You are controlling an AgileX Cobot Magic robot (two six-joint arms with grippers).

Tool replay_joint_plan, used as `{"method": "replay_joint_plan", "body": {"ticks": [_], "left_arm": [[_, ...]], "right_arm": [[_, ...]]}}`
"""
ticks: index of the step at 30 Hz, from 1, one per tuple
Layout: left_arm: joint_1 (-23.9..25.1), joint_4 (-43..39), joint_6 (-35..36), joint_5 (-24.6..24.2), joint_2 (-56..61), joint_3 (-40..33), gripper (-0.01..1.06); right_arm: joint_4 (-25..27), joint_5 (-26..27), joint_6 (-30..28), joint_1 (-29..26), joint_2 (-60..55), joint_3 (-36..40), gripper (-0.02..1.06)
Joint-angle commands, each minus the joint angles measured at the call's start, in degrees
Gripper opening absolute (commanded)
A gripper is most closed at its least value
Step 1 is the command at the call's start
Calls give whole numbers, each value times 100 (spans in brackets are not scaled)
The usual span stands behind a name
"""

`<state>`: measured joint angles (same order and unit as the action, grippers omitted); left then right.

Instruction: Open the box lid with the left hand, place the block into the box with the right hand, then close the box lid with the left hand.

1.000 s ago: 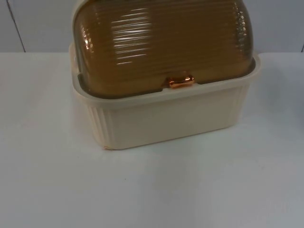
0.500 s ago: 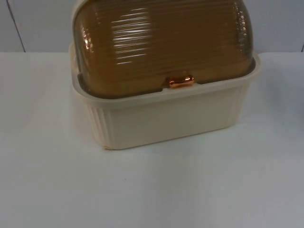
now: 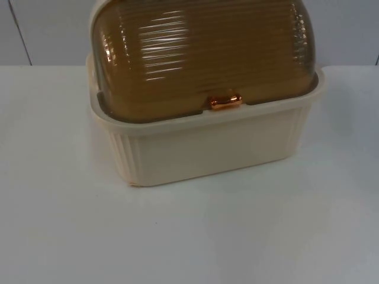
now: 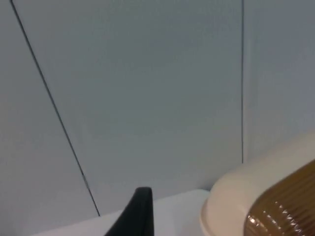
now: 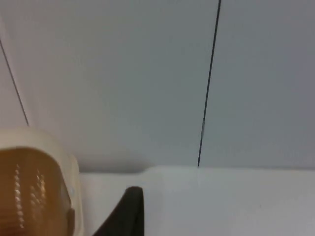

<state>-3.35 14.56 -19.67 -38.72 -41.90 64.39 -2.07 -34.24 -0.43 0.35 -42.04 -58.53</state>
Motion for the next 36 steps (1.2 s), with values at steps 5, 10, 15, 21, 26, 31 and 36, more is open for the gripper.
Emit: {"method": "replay_joint_plan", "body": {"ticks": [5, 10, 15, 21, 26, 31, 36], "left_arm": [[12, 137, 307, -150, 1289, -16, 104], [12, 138, 343, -282, 2021, -16, 104], [12, -54, 343, -511, 2769, -16, 104], [12, -411, 343, -533, 3670, -16, 104], [12, -796, 351, -520, 4118, -16, 104], [23, -1409, 607, -634, 4190, 31, 104], [10, -1425, 866, -874, 4190, -8, 104]], "right_arm": [[70, -197, -190, 24, 1588, 8, 105], [70, -596, -370, 24, 2395, 8, 105], [70, -1327, -558, 24, 2982, 8, 105], [58, -1442, -714, 24, 3765, 8, 105], [5, -1442, -814, 24, 4204, 8, 105], [-229, -1492, -779, 24, 4204, -6, 105], [-229, -1634, -615, 24, 4204, -27, 105]]}}
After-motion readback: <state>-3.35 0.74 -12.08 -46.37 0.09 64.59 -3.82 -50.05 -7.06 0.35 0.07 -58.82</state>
